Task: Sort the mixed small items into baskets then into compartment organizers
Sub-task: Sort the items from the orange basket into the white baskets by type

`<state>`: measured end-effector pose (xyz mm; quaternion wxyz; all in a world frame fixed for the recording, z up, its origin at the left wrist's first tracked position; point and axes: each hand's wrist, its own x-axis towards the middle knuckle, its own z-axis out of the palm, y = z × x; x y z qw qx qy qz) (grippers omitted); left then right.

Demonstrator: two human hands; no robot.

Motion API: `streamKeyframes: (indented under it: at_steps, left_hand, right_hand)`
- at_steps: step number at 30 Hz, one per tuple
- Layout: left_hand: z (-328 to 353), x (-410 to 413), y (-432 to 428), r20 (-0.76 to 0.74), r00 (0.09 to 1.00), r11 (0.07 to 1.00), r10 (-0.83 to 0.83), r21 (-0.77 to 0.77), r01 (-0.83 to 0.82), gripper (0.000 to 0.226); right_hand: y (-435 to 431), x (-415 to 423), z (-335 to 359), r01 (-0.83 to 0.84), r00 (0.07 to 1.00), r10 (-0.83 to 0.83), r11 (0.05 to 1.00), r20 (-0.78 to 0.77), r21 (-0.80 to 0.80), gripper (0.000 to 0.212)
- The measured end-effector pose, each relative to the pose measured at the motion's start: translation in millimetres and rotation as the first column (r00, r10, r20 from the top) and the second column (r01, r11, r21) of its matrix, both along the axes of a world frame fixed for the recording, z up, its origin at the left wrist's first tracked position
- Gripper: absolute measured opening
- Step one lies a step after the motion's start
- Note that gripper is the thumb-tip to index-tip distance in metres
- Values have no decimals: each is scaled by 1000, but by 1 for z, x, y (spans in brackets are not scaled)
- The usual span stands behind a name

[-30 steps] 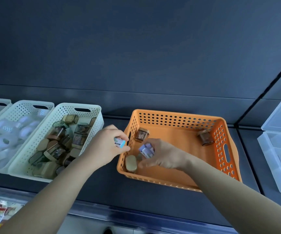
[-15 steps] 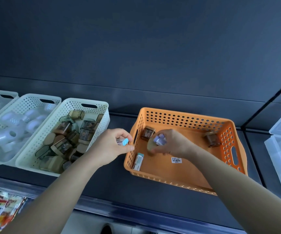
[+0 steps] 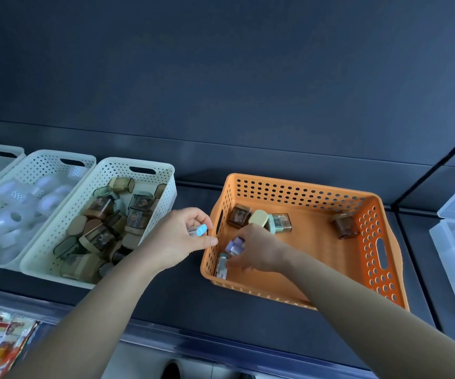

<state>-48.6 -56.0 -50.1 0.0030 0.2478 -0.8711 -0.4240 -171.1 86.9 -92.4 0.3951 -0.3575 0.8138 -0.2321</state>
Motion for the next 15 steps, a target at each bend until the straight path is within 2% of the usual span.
streamKeyframes:
  at_steps: [5,8,11,13,15]
  left_hand:
    - [-2,2,0,-4,1000,1000,12,19,-12,17]
    - [-2,3,0,-16,1000,1000,9,9,-9,17]
    - [6,4,3,-31,999,998,20,66,-18,21]
    - [13,4,7,-46,999,993,13,116,-8,26]
    - [20,7,8,-99,995,990,22,139,-8,18]
  right_hand:
    - [-1,-4,-1,-22,986,19,1000,167,13,27]
    - [9,-11,15,53,972,-30,994,233,-92,23]
    - [18,-20,41,158,953,-92,963,288,-218,19]
    - [16,-20,60,191,940,-87,935,329,-299,15]
    - [7,-14,77,196,933,-59,911,355,-362,14]
